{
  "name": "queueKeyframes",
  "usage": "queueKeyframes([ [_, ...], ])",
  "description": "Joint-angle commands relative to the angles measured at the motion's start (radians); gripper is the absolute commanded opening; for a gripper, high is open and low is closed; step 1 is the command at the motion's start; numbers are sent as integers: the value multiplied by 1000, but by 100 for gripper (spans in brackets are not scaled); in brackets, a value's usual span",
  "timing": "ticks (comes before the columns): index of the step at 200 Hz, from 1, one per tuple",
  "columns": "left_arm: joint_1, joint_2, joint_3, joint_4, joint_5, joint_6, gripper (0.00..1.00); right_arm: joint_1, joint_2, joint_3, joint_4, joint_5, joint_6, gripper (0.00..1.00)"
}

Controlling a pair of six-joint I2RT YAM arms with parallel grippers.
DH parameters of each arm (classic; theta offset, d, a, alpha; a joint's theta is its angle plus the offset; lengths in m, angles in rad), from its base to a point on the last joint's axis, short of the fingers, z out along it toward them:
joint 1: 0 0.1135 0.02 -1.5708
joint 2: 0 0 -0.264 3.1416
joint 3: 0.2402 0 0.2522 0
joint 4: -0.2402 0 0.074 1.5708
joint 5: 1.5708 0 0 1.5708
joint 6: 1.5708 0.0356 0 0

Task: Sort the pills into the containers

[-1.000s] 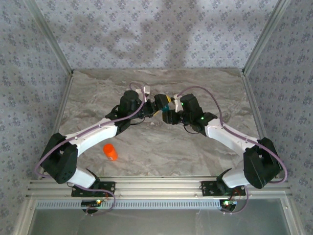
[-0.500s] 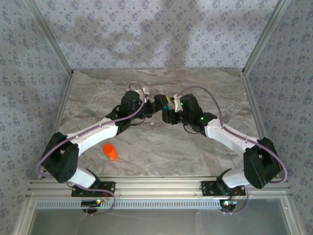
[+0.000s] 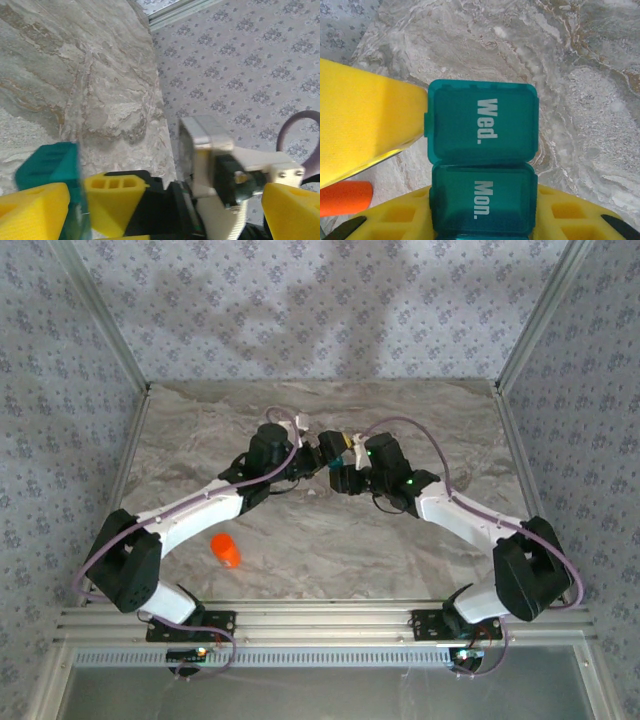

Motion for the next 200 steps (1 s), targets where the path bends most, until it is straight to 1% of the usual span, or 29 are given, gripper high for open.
queueKeyframes([
  [1,-14,7,43,28,5,-5,98,11,9,17,20,-1,9,17],
  [28,-23,16,48,53,15,-23,98,11,21,22,21,6,6,17],
  [49,-26,4,55,31,-11,-13,98,7,24,14,23,13,3,17],
  [79,-13,-53,66,-132,-132,71,98,-22,25,-13,27,6,-3,17],
  [91,10,-72,69,-205,-181,84,98,-35,31,-20,23,-1,-15,17],
  [106,47,-88,50,-244,-210,93,98,-52,45,-21,6,-13,-42,17],
  [141,136,-84,-6,-245,-180,103,98,-74,130,17,-46,-28,-135,19],
  [162,160,-69,-14,-256,-162,135,98,-71,206,59,-75,-23,-181,21],
  [200,183,-44,-16,-271,-139,167,98,-54,317,118,-116,24,-239,22],
])
